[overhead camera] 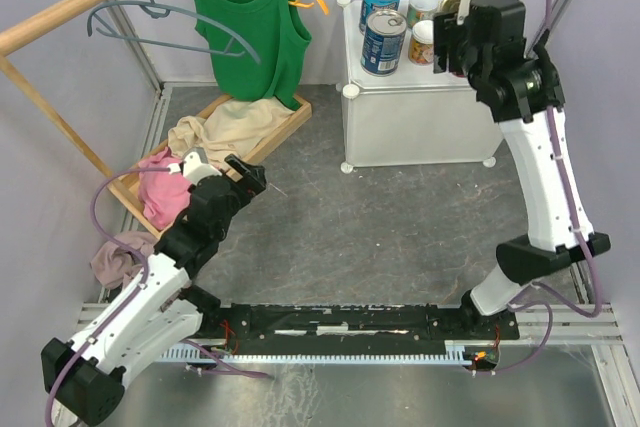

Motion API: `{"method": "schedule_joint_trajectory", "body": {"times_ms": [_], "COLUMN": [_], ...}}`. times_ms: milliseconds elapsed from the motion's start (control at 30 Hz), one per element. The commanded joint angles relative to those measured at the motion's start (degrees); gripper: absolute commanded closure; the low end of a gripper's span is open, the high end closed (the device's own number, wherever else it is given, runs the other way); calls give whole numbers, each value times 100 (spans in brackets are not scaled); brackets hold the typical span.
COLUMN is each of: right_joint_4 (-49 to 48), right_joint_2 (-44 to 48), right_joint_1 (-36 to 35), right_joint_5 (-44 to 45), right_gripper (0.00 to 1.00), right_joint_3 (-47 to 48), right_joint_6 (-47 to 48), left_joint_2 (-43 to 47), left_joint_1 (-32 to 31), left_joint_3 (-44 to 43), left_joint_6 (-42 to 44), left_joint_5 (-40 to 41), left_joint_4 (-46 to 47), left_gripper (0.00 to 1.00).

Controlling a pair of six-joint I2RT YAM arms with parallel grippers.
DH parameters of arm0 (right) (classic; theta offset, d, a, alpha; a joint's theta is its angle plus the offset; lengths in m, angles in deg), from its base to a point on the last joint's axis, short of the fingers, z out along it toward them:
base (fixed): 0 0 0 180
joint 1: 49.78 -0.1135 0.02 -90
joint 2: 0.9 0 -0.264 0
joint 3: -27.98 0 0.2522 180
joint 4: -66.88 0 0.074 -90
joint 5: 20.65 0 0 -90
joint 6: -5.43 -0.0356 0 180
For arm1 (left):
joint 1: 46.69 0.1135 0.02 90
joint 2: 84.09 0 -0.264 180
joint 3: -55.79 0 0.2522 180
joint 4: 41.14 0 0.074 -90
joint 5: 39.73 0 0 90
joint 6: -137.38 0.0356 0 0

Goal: Place and organize the canned foods onto the counter

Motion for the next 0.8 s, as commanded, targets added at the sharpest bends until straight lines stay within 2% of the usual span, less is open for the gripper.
{"method": "schedule_joint_trajectory", "body": {"times_ms": [0, 400, 567, 767], "right_joint_4": [-238, -397, -567, -912], "right_joint_2": [-358, -1502, -1826, -1973], "right_joint_1": [744, 2011, 2391, 2867], "right_joint_5": [-409, -766, -967, -1504], "right_gripper": [99, 99, 99, 99], "right_joint_3": [714, 1622, 1693, 1354], "right_joint_6": [-59, -126, -201, -357], "left_joint_2": [-235, -910, -1199, -1362], "left_joint_1": [-7, 22, 25, 28], "left_joint_3": [-452, -1157, -1319, -1332], "left_joint_6": [319, 620, 557, 496], "left_joint_5": [-5, 48, -4, -66], "left_joint_4": [323, 220, 257, 430], "left_gripper": [1, 1, 1, 0]}}
